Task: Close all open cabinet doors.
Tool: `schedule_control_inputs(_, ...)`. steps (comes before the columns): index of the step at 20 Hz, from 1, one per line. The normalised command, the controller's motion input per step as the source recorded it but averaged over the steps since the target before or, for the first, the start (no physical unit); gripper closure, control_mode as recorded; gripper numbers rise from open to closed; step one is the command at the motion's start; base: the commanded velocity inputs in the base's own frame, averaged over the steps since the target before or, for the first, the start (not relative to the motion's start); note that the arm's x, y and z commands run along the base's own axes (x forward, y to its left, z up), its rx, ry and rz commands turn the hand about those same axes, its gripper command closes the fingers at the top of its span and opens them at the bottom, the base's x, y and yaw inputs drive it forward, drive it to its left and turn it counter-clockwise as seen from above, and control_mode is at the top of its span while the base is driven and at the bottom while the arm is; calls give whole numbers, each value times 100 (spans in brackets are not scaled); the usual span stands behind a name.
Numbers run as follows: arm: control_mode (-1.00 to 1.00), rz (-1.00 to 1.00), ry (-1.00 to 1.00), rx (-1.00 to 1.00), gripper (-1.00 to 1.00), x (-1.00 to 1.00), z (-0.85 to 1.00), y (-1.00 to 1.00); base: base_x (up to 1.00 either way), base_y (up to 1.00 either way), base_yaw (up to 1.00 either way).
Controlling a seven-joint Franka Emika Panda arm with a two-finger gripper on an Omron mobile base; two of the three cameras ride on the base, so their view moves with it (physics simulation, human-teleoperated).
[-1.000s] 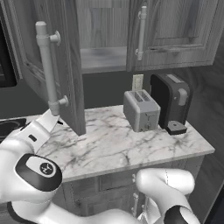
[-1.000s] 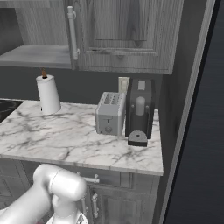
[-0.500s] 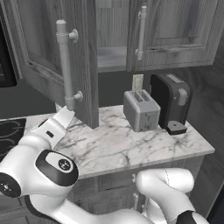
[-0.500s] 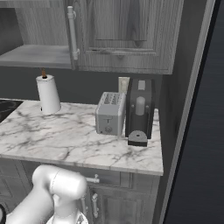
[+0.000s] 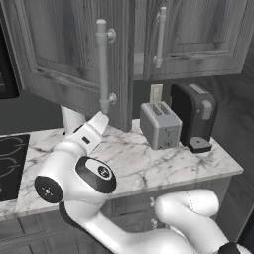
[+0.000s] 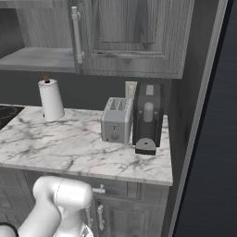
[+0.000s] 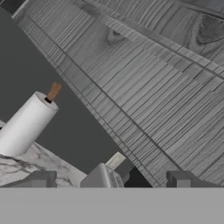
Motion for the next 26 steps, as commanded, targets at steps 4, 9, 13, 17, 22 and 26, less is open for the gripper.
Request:
schedule_control_inputs(4, -100, 5, 0, 0, -100, 53, 20, -64, 0, 0, 0)
schedule_control_inputs(9, -100, 6, 0, 0, -100, 48, 23, -62, 0, 0, 0)
schedule_control_inputs(13, -100, 6, 0, 0, -100, 41, 29, -61, 0, 0, 0)
schedule_control_inputs(17, -100, 7, 2, 0, -100, 41, 42, -58, 0, 0, 0)
schedule_control_inputs(22, -100, 4, 5, 0, -100, 57, 52, -37, 0, 0, 0)
schedule_control_inputs(26, -100, 1, 8, 0, -100, 68, 53, -24, 0, 0, 0)
